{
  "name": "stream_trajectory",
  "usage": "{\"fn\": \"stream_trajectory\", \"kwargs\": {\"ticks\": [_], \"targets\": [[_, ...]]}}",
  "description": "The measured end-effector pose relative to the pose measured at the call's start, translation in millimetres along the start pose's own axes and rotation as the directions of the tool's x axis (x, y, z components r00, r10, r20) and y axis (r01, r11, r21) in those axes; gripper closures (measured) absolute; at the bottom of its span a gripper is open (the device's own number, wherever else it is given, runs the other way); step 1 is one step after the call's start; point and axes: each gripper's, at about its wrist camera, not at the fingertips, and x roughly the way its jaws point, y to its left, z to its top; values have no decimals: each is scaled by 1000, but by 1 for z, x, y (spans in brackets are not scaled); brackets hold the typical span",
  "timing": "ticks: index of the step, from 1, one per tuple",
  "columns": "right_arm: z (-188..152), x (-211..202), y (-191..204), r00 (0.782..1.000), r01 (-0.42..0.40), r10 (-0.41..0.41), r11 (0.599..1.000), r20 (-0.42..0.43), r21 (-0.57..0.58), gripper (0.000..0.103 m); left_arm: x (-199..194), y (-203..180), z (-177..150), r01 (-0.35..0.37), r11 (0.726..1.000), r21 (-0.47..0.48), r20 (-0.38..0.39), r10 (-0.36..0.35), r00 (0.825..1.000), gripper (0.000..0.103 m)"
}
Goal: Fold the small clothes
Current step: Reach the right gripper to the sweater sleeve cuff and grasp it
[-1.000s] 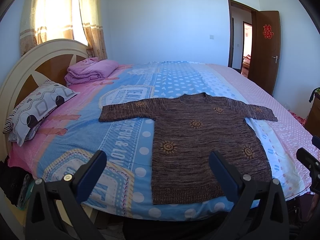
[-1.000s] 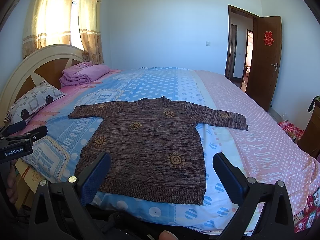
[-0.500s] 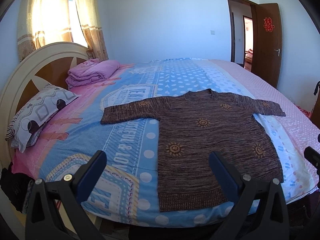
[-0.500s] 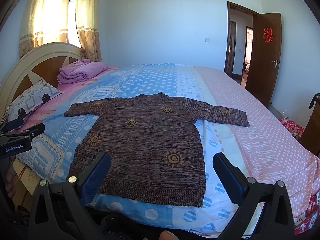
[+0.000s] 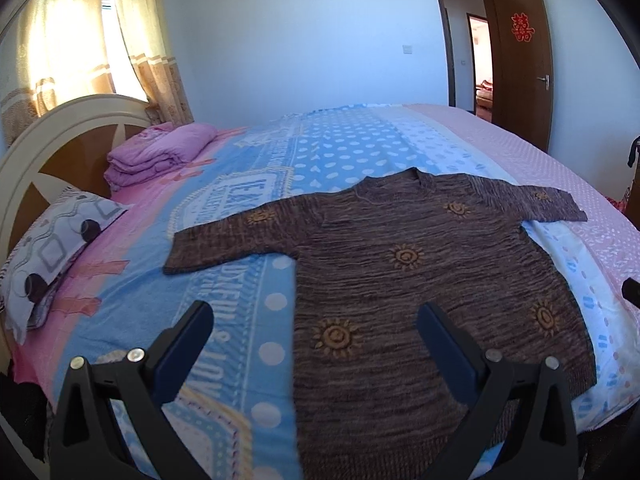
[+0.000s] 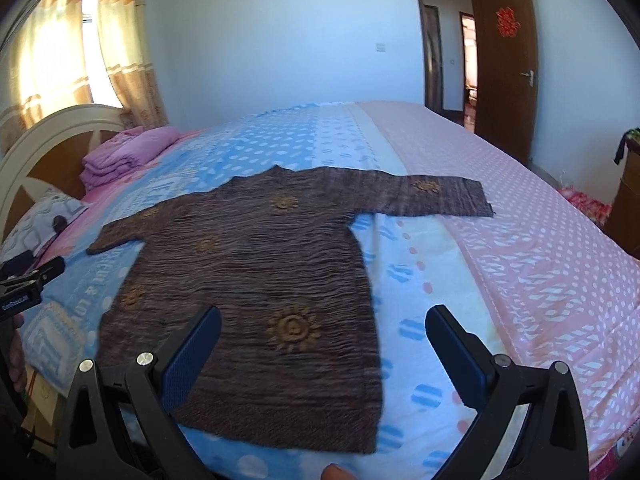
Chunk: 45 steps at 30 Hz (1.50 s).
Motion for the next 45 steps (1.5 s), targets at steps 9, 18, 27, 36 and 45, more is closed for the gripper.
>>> {"fn": "stream_trajectory", "kwargs": {"ticks": [9, 18, 27, 36, 45], "targets": [[44, 72, -84, 992, 109, -101, 989, -73, 104, 1, 84, -20, 35, -46, 998, 30, -40, 47, 998, 0], [86, 149, -171, 964, 242, -216, 954, -158, 175, 2, 157, -29, 53, -81, 997, 5, -101, 82, 992, 0], [121, 214, -237, 943, 275, -208, 926, -261, 258, 46, 200, -43, 67, -130, 991, 27, -97, 132, 987, 0], [135, 255, -274, 930, 301, -202, 897, -307, 324, 59, 216, -33, 70, -162, 986, 40, -113, 166, 980, 0], [151, 265, -254, 927, 254, -165, 938, -338, 238, 95, 223, -25, 62, -156, 988, 0, -157, 154, 975, 0]]}}
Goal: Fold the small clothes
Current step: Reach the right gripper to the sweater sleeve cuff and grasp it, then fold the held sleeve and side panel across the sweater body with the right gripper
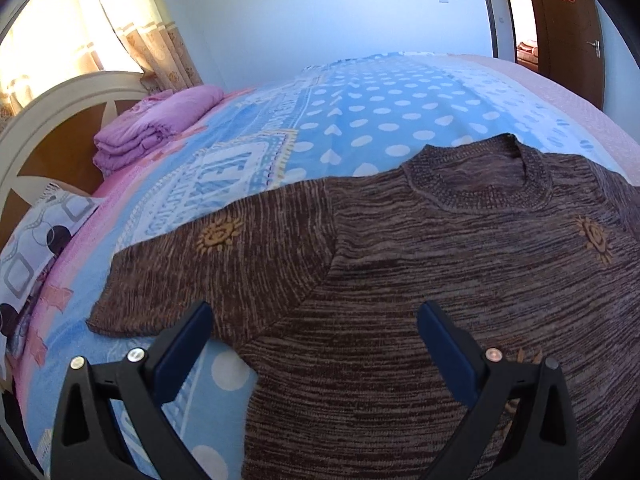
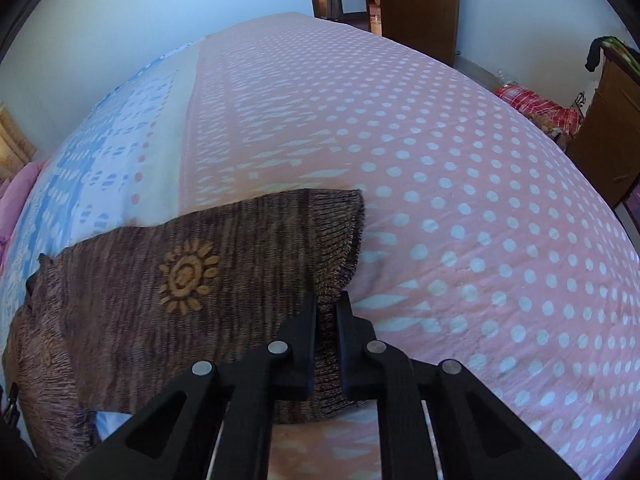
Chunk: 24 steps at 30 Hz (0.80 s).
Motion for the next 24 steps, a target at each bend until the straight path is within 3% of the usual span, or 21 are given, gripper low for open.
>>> {"fn": "stream_trajectory", "kwargs": {"ticks": [11, 19, 24], "targets": [[27, -81, 71, 989, -8, 30, 990, 148, -141, 95, -12, 21, -4, 29, 998, -48, 29, -27, 999, 0], [27, -138, 153, 975, -70, 124, 957, 182, -280, 95, -11, 36, -10, 59, 994, -91, 29, -56, 998, 0], [20, -153, 210, 967, -117, 188, 927, 172, -357, 95, -9, 44, -13, 66, 992, -105, 29, -63, 998, 0]]}}
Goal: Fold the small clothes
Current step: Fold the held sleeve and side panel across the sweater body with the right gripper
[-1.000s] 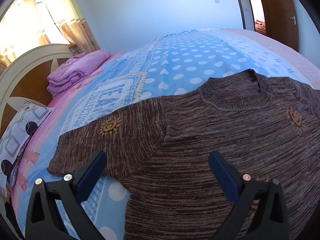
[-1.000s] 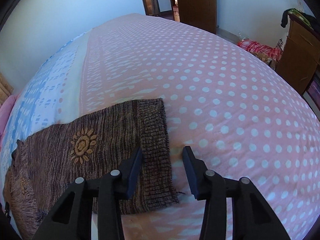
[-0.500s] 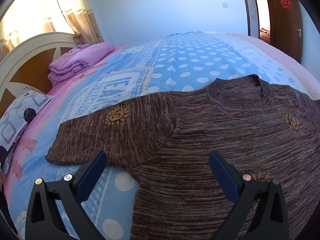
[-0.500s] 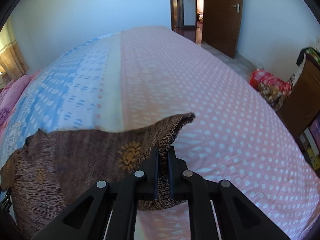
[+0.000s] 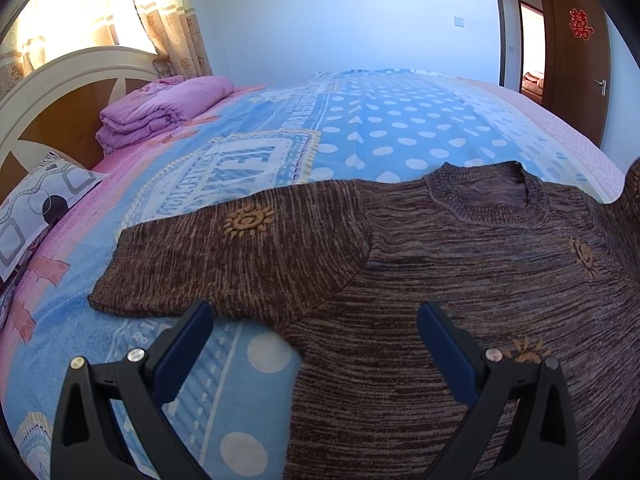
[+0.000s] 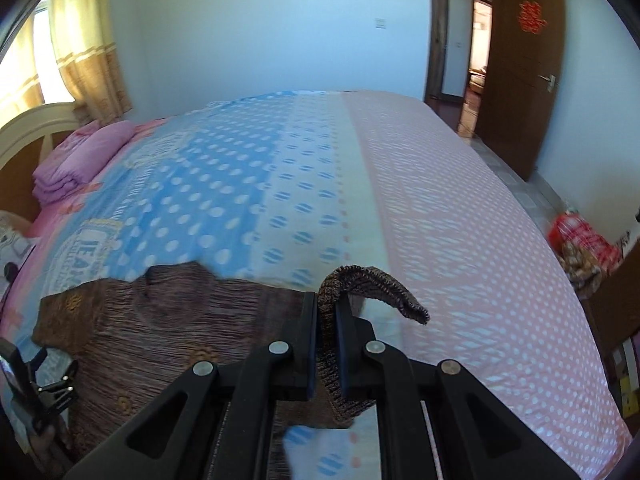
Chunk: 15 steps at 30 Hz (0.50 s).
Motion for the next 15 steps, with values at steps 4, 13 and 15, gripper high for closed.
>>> {"fn": "stream_trajectory", "kwargs": {"ticks": [4, 13, 15], "targets": [[7, 8, 51, 998, -55, 55, 997, -10, -57, 95, 3, 7, -2, 2, 1000, -15, -5, -2, 1000, 0], [-10, 78, 169, 975, -210, 203, 975, -93, -73, 95, 7, 17, -9, -18, 1000, -13, -31, 18, 999, 0], [-25, 106, 194, 961, -253, 247, 967, -123, -34, 95, 7, 19, -9, -24, 1000, -8, -37, 24, 999, 0]]}}
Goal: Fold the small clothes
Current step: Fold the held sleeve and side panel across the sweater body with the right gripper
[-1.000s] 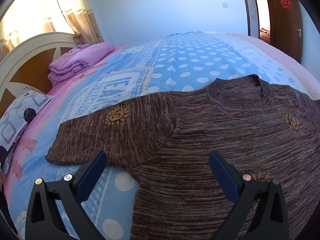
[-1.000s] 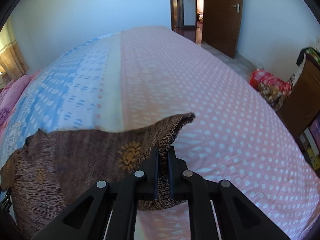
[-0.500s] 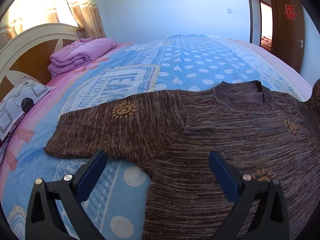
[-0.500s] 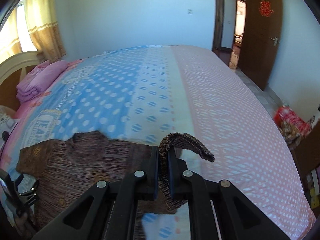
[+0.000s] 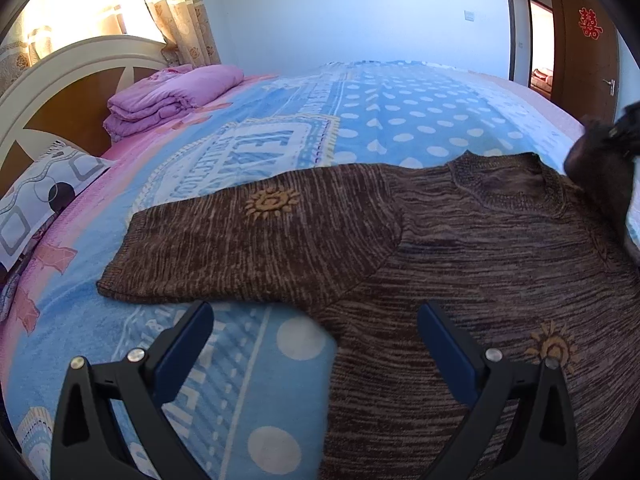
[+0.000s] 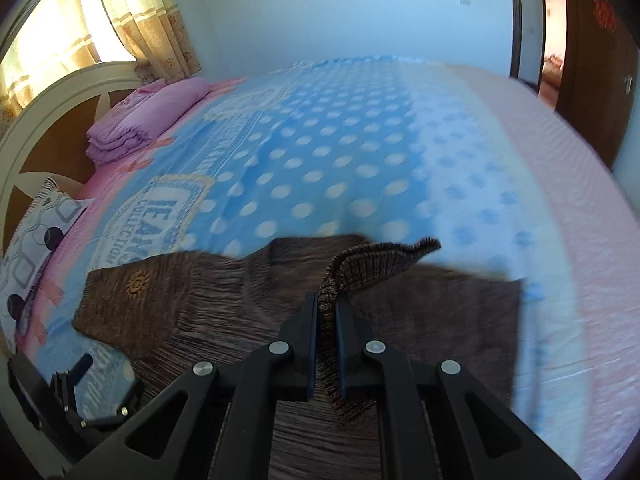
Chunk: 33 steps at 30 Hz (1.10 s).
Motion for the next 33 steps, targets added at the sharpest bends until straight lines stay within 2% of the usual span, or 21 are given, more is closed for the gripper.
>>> {"fn": "stream_trajectory", "kwargs": {"ticks": [1, 2, 3, 4, 6, 10, 13, 15, 17, 19, 24, 28, 33], "targets": [[-6, 16, 5, 999, -37, 37, 999, -22, 16, 93, -1, 1, 0, -8, 1000, 6, -2, 8, 1000, 0], [-14, 37, 11, 993, -94, 96, 995, -70, 36, 85, -2, 1, 0, -12, 1000, 11, -1, 12, 1000, 0], [-26, 59, 19, 976, -153, 160, 987, -146, 55, 78, -3, 2, 0, -19, 1000, 21, 0, 19, 1000, 0], [-35, 72, 25, 963, -172, 181, 983, -198, 61, 65, -5, 2, 0, -23, 999, 31, 4, 23, 1000, 0], [-55, 80, 35, 951, -199, 200, 980, -237, 29, 63, -9, 3, 1, -36, 998, 54, 17, 35, 999, 0], [-80, 53, 23, 958, -202, 190, 979, -214, -38, 63, -12, -3, 10, -33, 996, 86, 17, 31, 999, 0], [-91, 17, -14, 975, -156, 146, 987, -169, -49, 60, -19, -18, 24, -24, 993, 116, 35, 20, 999, 0], [-97, -8, -42, 993, -60, 52, 995, -107, -75, 59, -25, -34, 33, -9, 990, 140, 55, 1, 998, 0], [-102, -30, -69, 997, 45, -50, 995, -54, -88, 59, -29, -56, 43, 6, 985, 170, 70, -19, 997, 0], [-104, -46, -95, 995, 96, -96, 994, -12, -61, 59, -31, -79, 50, 51, 979, 195, 56, -63, 996, 0], [-112, -61, -149, 992, 117, -120, 990, 35, 80, 59, -27, -130, 55, 23, 966, 259, 85, -47, 995, 0], [-117, -62, -179, 987, 141, -152, 974, 49, 174, 59, -1, -157, 53, -1, 964, 266, 45, -11, 999, 0], [-113, -51, -187, 986, 151, -161, 974, 48, 169, 59, 33, -173, 39, -82, 946, 314, -5, 88, 996, 0]]}}
